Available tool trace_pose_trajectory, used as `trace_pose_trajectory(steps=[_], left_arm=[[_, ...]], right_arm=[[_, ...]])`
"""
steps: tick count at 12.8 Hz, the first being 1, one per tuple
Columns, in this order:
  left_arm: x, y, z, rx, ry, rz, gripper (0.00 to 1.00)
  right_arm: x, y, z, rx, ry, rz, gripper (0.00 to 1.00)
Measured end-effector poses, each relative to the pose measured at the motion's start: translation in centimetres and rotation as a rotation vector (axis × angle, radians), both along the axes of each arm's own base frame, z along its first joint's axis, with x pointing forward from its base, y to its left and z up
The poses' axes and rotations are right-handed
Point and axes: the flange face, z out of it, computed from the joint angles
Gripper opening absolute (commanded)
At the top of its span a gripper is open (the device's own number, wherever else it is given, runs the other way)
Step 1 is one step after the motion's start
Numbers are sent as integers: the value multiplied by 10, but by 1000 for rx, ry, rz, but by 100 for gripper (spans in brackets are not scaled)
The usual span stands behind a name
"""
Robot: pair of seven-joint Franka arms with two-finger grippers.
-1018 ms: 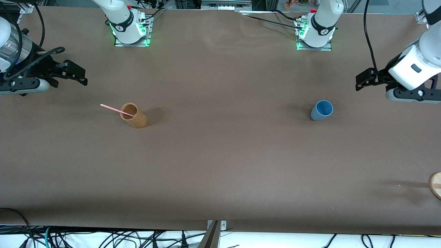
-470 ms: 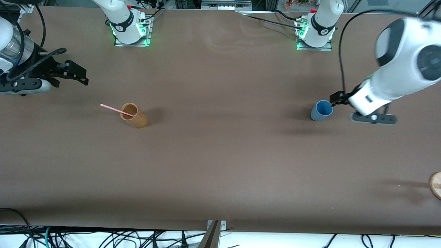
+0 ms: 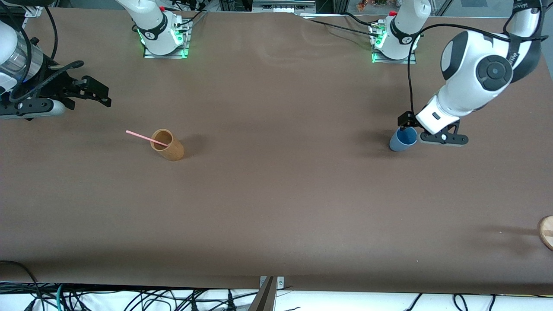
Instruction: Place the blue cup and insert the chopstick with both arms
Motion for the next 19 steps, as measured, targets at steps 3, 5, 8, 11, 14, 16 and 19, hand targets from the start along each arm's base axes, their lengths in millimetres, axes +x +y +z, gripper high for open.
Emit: trace_pose_trajectory(steps=[3, 5, 8, 11, 14, 16, 19], left_arm=[[-13, 4, -27, -8, -57, 4, 100], [-16, 10, -43, -12, -85, 15, 100], [-13, 10, -68, -16, -97, 71, 100], [-13, -20, -92, -25, -96, 127, 100], [-16, -32, -103, -28, -85, 138, 100], [-15, -31, -105, -29, -88, 140, 100], [-23, -30, -117, -36, -112, 140, 100]], right_arm=[[0, -1, -3, -1, 7, -1, 100], [0, -2, -8, -2, 16, -3, 100], [-1, -3, -11, -3, 22, -2, 100], [0, -3, -11, -2, 18, 8, 100], [7, -4, -22, 2, -14, 27, 100], [17, -12, -56, 4, -19, 42, 99], [24, -20, -126, 2, 9, 40, 86]])
